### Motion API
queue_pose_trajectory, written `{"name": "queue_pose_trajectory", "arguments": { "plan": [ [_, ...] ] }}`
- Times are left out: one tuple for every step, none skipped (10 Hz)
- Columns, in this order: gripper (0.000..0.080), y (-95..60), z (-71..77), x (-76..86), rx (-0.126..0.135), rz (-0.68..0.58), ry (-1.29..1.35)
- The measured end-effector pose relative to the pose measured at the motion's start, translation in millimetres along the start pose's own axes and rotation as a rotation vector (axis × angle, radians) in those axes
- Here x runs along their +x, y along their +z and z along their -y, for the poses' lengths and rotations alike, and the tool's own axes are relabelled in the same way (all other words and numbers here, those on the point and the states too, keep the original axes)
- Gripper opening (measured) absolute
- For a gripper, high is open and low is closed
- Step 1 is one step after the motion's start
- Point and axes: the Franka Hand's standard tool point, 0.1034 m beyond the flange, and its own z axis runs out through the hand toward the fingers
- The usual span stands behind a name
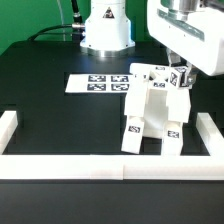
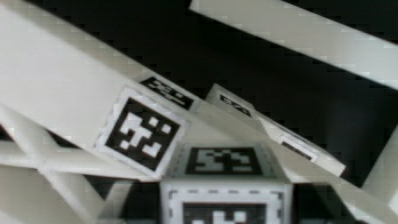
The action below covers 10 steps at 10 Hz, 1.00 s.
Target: Assemble chair
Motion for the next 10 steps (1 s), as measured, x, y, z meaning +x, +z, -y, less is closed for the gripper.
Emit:
{"name": "queue_pose_trajectory", "arguments": {
  "plan": [
    [0.0287,0.0,0.1,-0.4,0.0,0.0,0.028],
    [0.0287,0.0,0.2,-1.1,0.001,0.002,0.088],
    [0.0287,0.3,0.0,-0.9,0.0,0.002,0.072],
    [0.0452,0.5,-0.3,-0.6,-0.001,0.001,0.053],
    [0.0575,1.7,-2.1,0.9,-0.009,0.0,-0.038],
    [0.0575,2.4,-2.5,2.9,-0.012,0.0,-0.084],
    [0.0637,1.9,-1.3,5.1,-0.005,-0.001,-0.167],
    [0.0646,1.0,0.5,7.3,0.006,-0.001,-0.226],
    [0.0646,1.1,0.4,7.7,0.005,-0.004,-0.283],
    [0.0649,1.1,0.4,8.0,0.004,-0.006,-0.374]
  ]
}}
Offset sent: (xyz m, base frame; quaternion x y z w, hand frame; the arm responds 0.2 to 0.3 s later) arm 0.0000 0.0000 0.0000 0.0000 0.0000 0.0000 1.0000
